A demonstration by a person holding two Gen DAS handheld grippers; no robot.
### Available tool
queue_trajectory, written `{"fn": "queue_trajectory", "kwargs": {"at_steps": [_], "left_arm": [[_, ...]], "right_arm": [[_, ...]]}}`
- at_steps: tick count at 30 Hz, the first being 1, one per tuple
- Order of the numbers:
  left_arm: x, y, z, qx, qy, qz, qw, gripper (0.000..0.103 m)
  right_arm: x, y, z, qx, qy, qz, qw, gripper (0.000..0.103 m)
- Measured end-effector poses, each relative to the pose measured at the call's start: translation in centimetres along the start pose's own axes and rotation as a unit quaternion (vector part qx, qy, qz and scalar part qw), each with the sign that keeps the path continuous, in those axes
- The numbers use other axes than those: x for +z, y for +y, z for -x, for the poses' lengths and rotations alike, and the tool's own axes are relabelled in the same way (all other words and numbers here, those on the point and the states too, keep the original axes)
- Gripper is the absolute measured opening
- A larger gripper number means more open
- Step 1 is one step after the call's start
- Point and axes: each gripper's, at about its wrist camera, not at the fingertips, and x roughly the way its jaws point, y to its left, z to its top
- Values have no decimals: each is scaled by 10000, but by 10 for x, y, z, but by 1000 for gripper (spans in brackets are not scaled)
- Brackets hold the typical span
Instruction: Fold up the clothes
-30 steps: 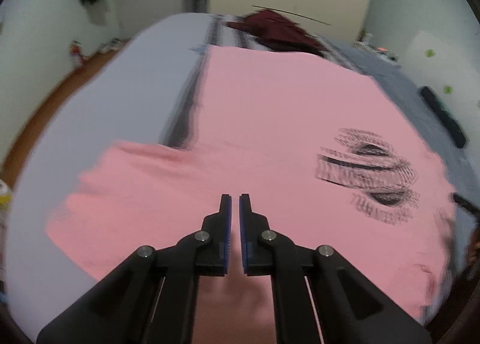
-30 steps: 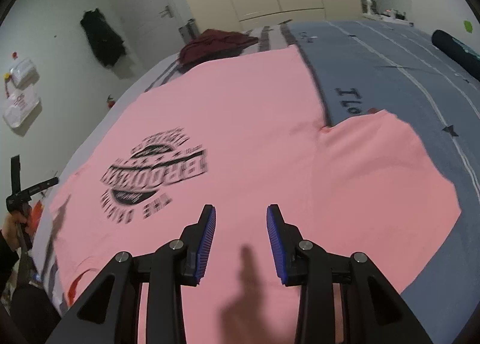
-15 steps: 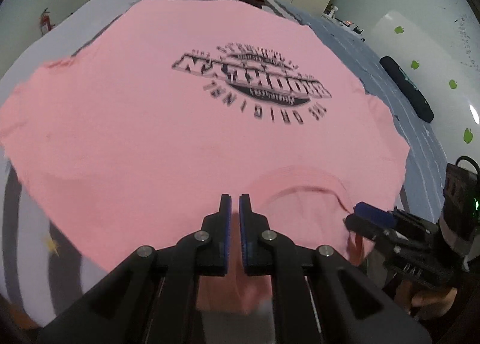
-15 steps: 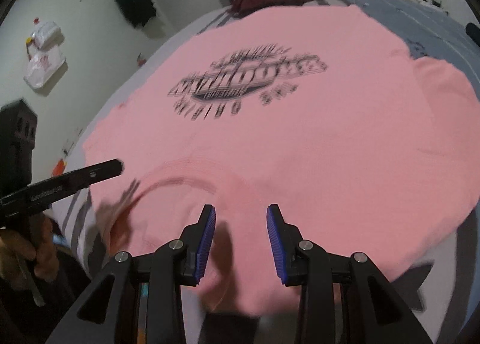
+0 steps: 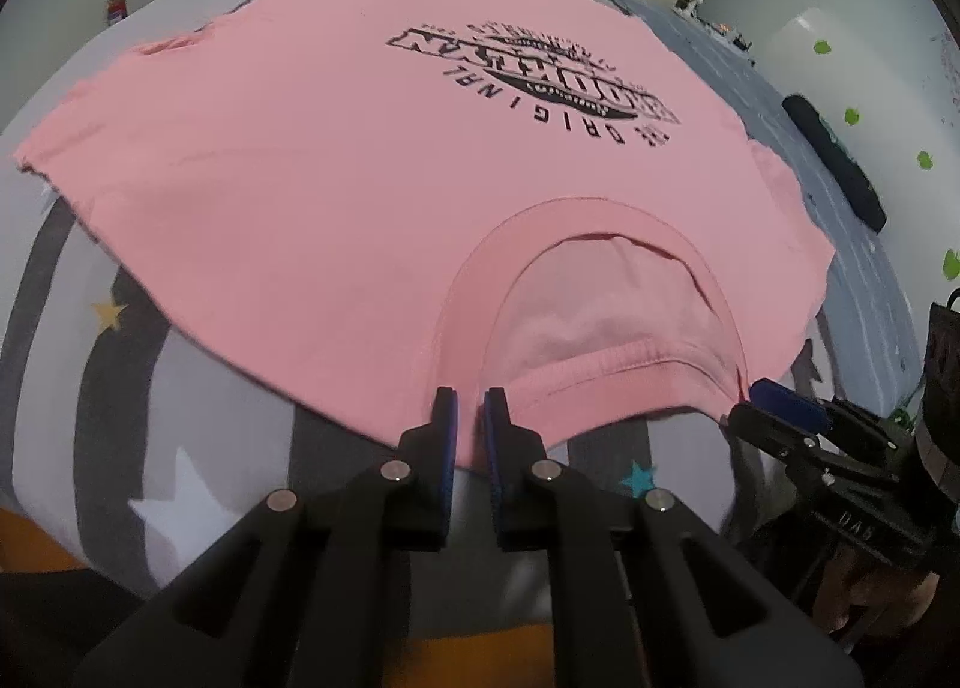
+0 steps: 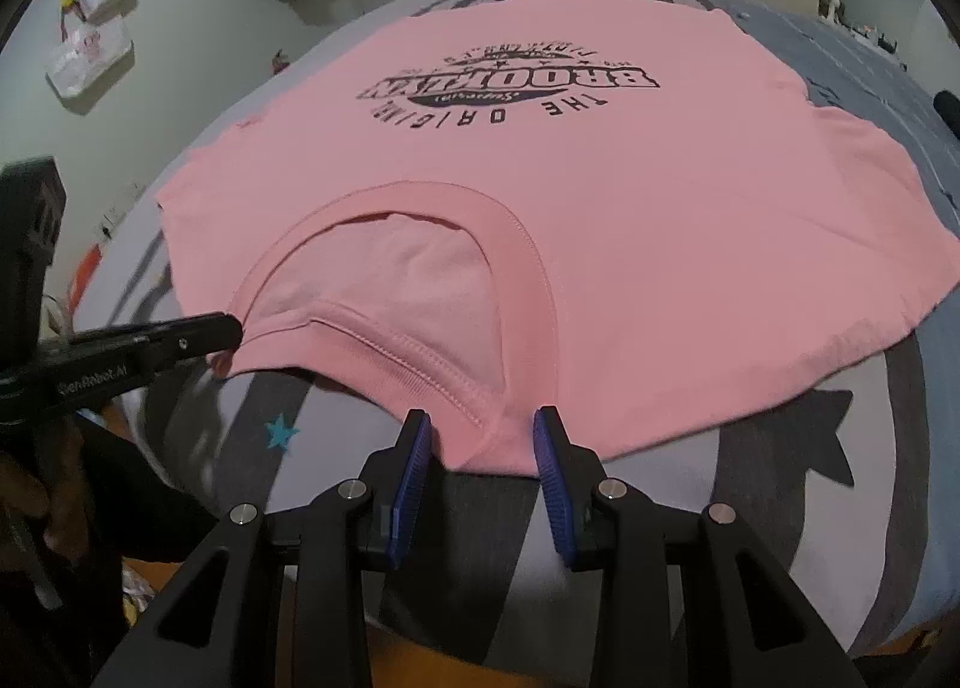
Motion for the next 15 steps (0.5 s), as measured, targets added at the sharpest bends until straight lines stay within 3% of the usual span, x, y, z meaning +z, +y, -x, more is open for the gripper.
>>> {"fn": "queue_trajectory", "kwargs": {"at_steps": [2,5,9,15], "left_arm": [[-4,0,6,-19,-69,30,10000,20],[-8,-6,13,32,-241,-124,9996,55],[-13,-16,19,152,-444,-381,9982,57],[-19,-8,5,350,-302,-359,9983,54]], "right_arm": [[-1,-5,7,35,-13,-148,9999,32],[-4,-8,18,95,-136,-248,9996,32],[-2,-5,21,71,-270,-205,9994,32],[0,2,12,-90,-228,-113,9996,32]]}}
